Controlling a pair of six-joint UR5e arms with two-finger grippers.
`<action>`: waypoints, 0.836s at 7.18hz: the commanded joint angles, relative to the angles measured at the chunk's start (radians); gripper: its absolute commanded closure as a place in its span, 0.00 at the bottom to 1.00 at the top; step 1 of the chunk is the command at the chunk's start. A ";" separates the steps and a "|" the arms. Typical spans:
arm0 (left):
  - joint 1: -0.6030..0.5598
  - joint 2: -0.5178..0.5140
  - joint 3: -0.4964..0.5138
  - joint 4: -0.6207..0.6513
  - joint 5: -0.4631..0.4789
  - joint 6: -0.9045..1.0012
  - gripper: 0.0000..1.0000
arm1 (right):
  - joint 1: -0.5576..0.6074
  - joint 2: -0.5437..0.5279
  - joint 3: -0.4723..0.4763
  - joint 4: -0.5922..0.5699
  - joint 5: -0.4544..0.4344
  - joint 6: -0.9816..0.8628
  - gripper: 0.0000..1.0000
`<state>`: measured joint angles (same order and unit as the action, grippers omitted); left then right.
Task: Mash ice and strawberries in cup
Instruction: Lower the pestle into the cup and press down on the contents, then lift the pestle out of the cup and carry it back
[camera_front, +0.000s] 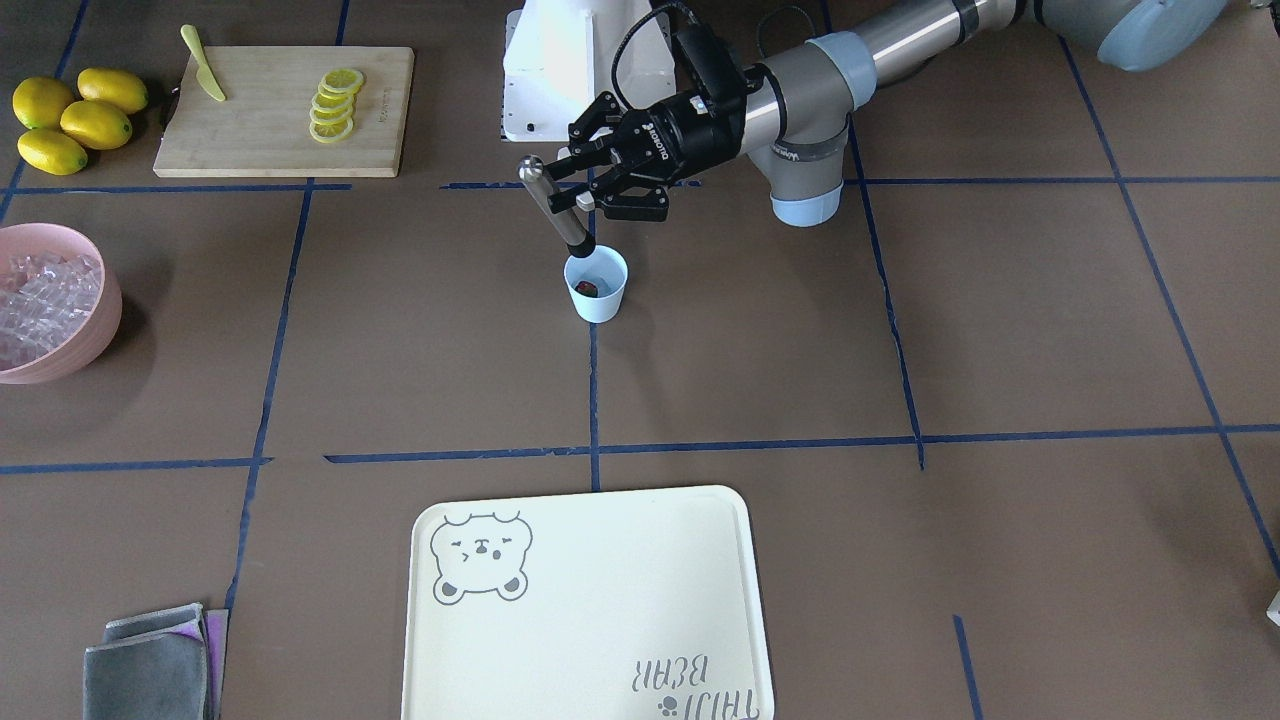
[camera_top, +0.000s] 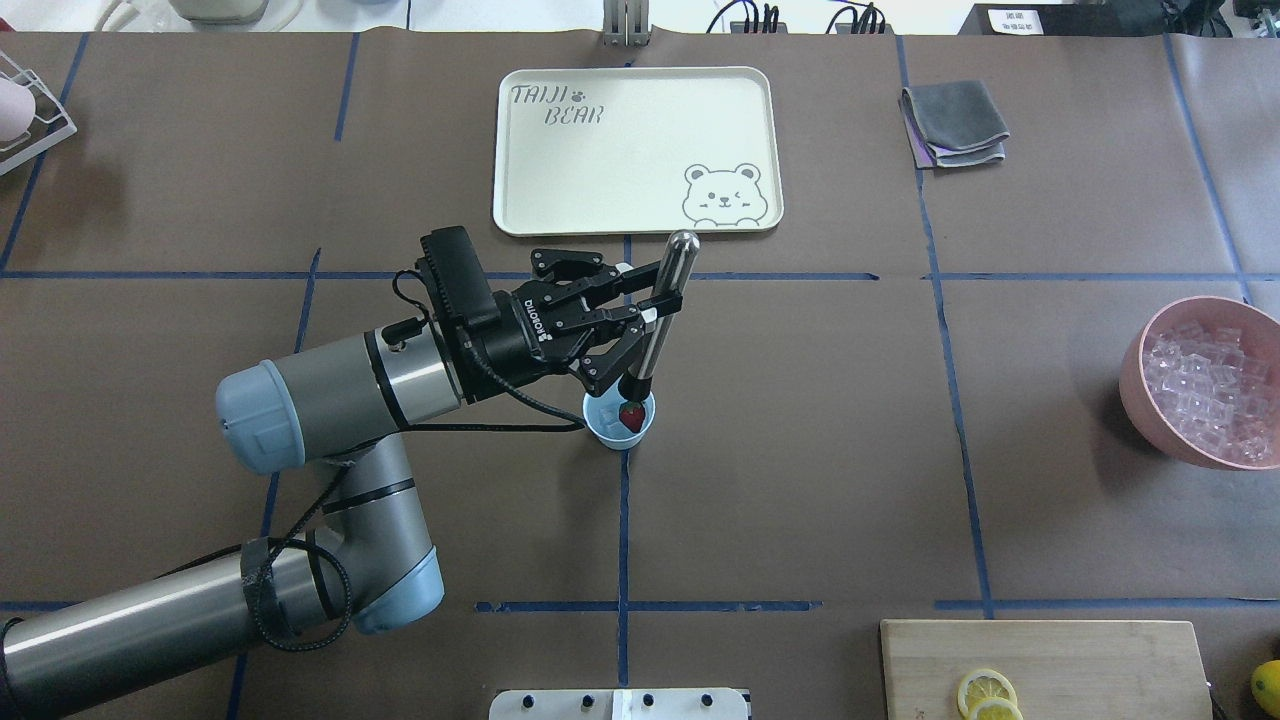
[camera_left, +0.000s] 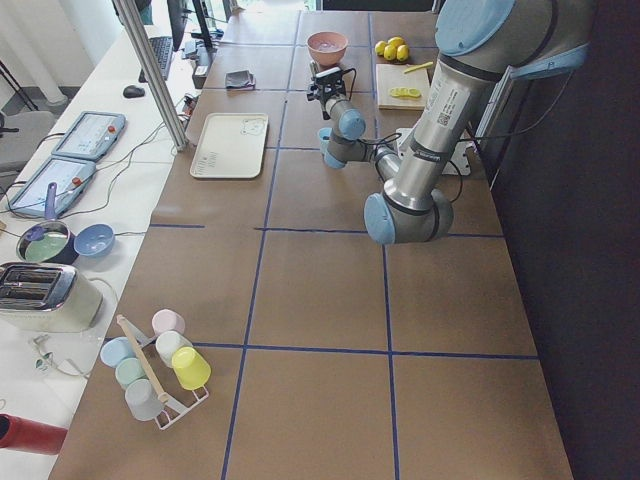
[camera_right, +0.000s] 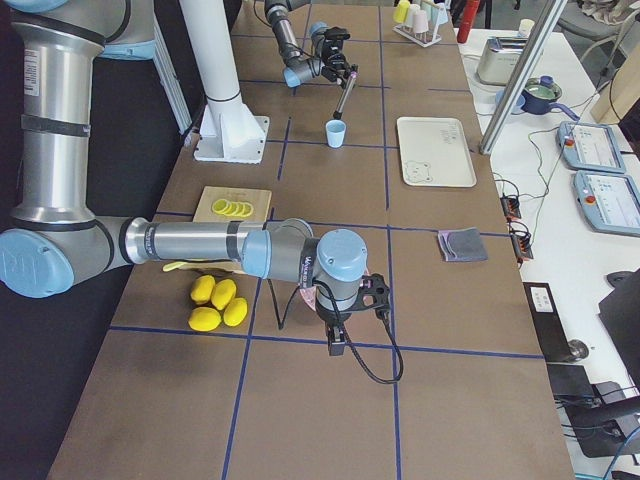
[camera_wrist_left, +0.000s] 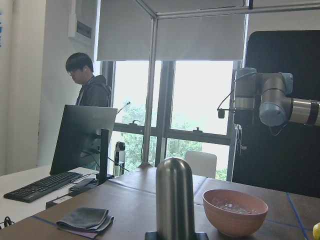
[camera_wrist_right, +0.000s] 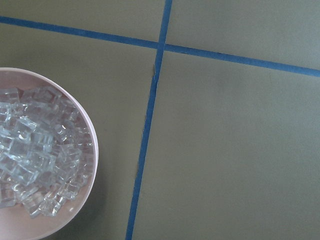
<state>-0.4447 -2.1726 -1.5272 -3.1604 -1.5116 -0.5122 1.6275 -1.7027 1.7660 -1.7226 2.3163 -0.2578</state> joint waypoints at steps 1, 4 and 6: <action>-0.008 0.005 -0.191 0.397 -0.001 -0.147 1.00 | 0.000 -0.002 0.001 0.000 0.000 0.000 0.00; -0.025 0.008 -0.485 1.132 -0.007 -0.149 1.00 | 0.000 -0.002 0.001 0.000 0.000 -0.001 0.00; -0.083 0.005 -0.527 1.449 -0.010 -0.138 1.00 | 0.000 -0.005 0.003 0.000 0.002 -0.001 0.00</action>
<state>-0.4935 -2.1665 -2.0256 -1.8956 -1.5188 -0.6569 1.6275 -1.7053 1.7670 -1.7227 2.3167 -0.2592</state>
